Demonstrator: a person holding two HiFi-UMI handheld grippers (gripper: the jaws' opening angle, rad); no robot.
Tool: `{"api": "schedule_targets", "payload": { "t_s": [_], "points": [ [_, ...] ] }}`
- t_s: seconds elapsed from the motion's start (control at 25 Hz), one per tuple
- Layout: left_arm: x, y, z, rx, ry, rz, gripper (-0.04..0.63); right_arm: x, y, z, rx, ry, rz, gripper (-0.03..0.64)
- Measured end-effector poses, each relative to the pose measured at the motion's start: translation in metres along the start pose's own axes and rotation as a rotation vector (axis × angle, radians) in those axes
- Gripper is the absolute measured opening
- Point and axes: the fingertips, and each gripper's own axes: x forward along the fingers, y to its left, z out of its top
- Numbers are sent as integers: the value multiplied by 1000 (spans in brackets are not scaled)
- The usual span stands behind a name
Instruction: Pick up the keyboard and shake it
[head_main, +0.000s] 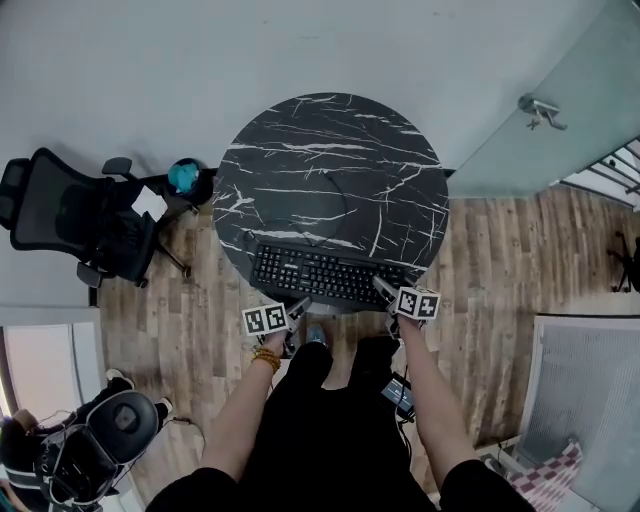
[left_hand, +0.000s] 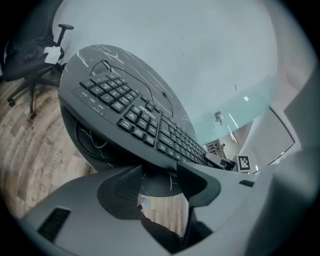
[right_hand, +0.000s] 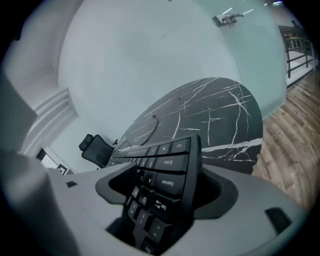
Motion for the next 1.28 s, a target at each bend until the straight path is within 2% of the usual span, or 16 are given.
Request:
{"api": "schedule_targets", "payload": {
  "t_s": [0.12, 0.32, 0.4, 0.44, 0.56, 0.72, 0.92, 1.0, 1.08, 1.12, 1.16, 1.28],
  "points": [
    [0, 1, 0, 21, -18, 38, 217, -3, -9, -1, -27, 6, -76, 321],
    [-6, -3, 7, 15, -55, 27, 209, -15, -37, -5, -18, -19, -309, 344],
    [-8, -8, 11, 60, -67, 31, 206, -24, -49, -4, -123, -17, -426, 341],
    [-10, -10, 13, 90, -76, 34, 206, -26, -50, -1, -194, -15, -455, 339],
    [-16, -16, 25, 208, -118, 69, 199, -25, -28, 12, -392, -32, -438, 339],
    [-27, -39, 51, 441, -210, 150, 179, -31, 28, 38, -588, -131, -356, 337],
    [-64, -108, 102, 787, -409, 196, 125, -56, 111, 79, -689, -305, -263, 336],
    [-84, -141, 121, 896, -499, 194, 100, -66, 145, 92, -699, -363, -206, 333],
    [-105, -171, 136, 974, -571, 184, 74, -77, 176, 102, -697, -418, -177, 317],
    [-115, -184, 142, 1003, -601, 180, 62, -85, 190, 109, -707, -454, -185, 229],
    [-124, -196, 147, 1028, -630, 177, 55, -93, 205, 116, -724, -493, -200, 61],
    [-152, -224, 155, 1082, -727, 172, 44, -113, 247, 128, -773, -575, -210, 51]
  ]
}}
